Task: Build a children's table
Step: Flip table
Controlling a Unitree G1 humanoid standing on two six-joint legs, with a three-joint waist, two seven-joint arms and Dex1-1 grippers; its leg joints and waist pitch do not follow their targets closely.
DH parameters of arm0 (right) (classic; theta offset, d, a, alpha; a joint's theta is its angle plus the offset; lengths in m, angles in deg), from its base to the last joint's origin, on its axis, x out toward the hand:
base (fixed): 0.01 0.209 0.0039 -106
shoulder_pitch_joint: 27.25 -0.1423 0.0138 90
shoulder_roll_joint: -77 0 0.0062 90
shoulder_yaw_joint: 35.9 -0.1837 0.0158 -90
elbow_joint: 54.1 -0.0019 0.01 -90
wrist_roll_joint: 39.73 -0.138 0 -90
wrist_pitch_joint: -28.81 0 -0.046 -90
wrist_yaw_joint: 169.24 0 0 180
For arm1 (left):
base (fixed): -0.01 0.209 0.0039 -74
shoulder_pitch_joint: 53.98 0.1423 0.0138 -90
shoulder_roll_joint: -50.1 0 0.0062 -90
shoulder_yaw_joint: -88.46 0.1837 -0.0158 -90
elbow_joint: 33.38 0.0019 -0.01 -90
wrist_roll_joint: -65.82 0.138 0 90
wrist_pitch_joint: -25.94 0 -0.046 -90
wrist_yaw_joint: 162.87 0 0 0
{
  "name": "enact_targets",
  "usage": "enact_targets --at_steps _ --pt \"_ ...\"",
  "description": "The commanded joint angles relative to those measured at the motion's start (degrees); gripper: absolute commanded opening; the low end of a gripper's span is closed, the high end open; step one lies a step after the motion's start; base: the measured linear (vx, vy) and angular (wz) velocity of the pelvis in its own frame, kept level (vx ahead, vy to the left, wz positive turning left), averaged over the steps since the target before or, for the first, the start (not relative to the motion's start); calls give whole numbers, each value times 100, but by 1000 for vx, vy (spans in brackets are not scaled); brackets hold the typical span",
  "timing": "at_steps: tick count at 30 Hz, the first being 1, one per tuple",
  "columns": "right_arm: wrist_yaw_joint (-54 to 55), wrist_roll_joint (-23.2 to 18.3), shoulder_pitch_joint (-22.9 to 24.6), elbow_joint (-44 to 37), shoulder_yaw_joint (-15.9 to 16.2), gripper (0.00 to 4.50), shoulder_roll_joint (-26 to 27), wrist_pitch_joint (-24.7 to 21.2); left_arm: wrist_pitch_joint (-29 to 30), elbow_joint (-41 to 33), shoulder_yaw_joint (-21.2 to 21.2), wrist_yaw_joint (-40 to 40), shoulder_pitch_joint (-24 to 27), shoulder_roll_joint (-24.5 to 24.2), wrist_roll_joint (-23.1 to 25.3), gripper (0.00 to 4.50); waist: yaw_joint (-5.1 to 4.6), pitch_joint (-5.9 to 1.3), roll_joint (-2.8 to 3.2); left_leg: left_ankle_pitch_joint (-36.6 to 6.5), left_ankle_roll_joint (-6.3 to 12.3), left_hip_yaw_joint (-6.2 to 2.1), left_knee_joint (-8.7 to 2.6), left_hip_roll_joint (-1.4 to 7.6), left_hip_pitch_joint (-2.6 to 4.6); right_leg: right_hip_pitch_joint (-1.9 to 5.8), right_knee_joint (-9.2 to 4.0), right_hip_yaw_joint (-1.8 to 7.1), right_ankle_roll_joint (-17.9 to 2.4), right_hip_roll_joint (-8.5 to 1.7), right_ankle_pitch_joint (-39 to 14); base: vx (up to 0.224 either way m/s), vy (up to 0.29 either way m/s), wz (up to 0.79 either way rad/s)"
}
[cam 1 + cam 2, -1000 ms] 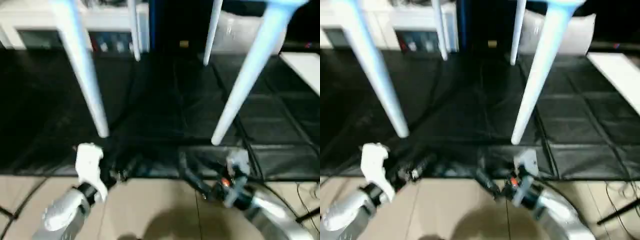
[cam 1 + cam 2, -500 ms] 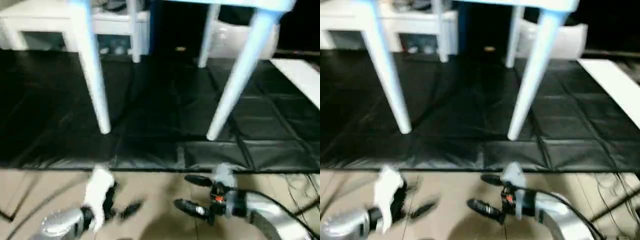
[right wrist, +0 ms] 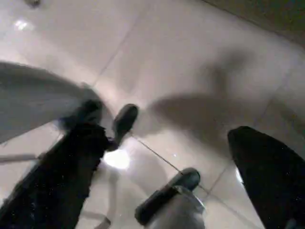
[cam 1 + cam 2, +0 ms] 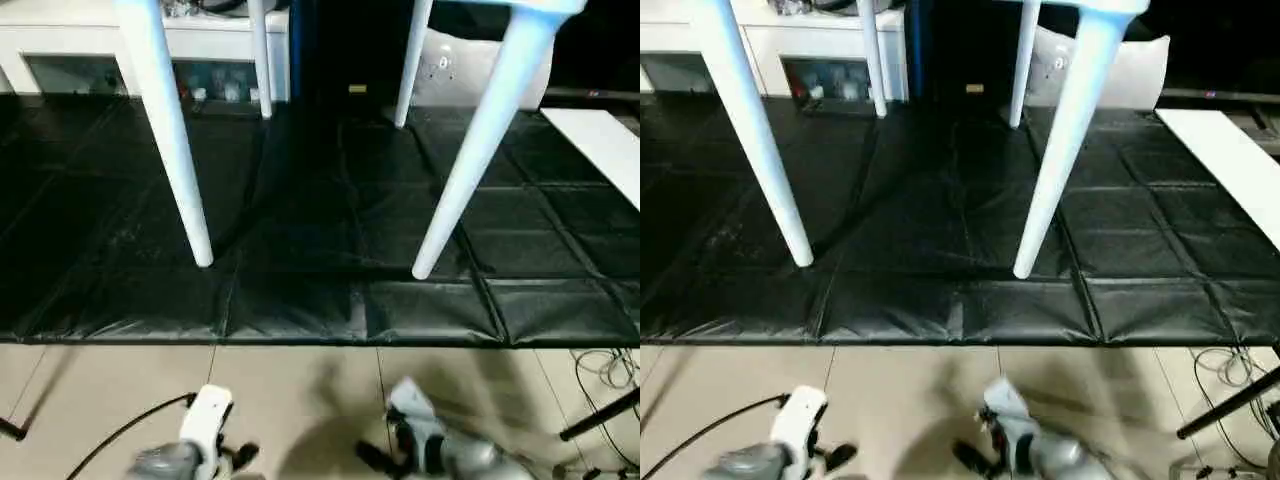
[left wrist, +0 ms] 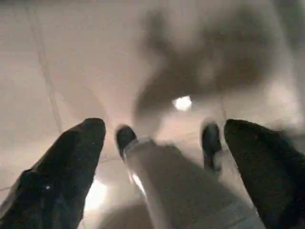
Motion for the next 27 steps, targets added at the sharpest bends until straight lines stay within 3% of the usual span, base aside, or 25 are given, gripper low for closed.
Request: enact_targets --at_steps 1,2,4,6,7,10,16,27 --pt "469 -116 -55 296 -246 450 86 -80 -45 274 -227 322 -104 102 -117 444 -48 -209 14 -939 294 -106 -514 481 28 186 -427 330 -1495 -641 367 0 0 0" --pt "780 -271 -56 610 -464 450 260 -134 -77 563 -198 488 -210 188 -14 444 -40 -188 140 -1203 163 -115 -539 477 45 154 -452 345 -1444 -645 -24 0 0 0" --pt "1408 -441 -93 1108 -802 450 489 -337 -241 1042 -82 635 -354 308 126 444 -78 -165 113 -1443 -4 -110 -582 494 49 161 -498 383 -1343 -655 -318 0 0 0" --pt "1782 -569 -97 1315 -1010 450 591 -614 -268 1163 -57 577 -353 370 111 444 -118 -180 90 -1428 -47 -108 -591 492 49 166 -504 395 -1325 -664 -374 0 0 0" --pt "1965 -579 -74 1388 -1082 450 641 -483 -332 1319 -69 566 -367 386 111 444 -133 -185 121 -1375 -47 -97 -576 490 36 164 -506 405 -1326 -674 -326 0 0 0" --pt "2220 -407 38 1559 -1069 450 744 -443 -399 1734 -269 620 -397 431 86 444 -175 -169 127 -1144 40 -70 -566 475 3 148 -495 382 -1285 -642 -34 0 0 0" --pt "2211 -335 55 1589 -1036 450 759 -455 -406 1809 -299 617 -406 437 110 444 -163 -151 145 -1343 70 -50 -579 527 31 114 -529 400 -1337 -658 -293 0 0 0" --pt "2211 -335 55 1589 -1036 450 759 -455 -406 1809 -299 617 -406 437 110 444 -162 -125 150 -1531 24 -48 -615 537 39 100 -567 418 -1295 -674 -571 0 0 0"
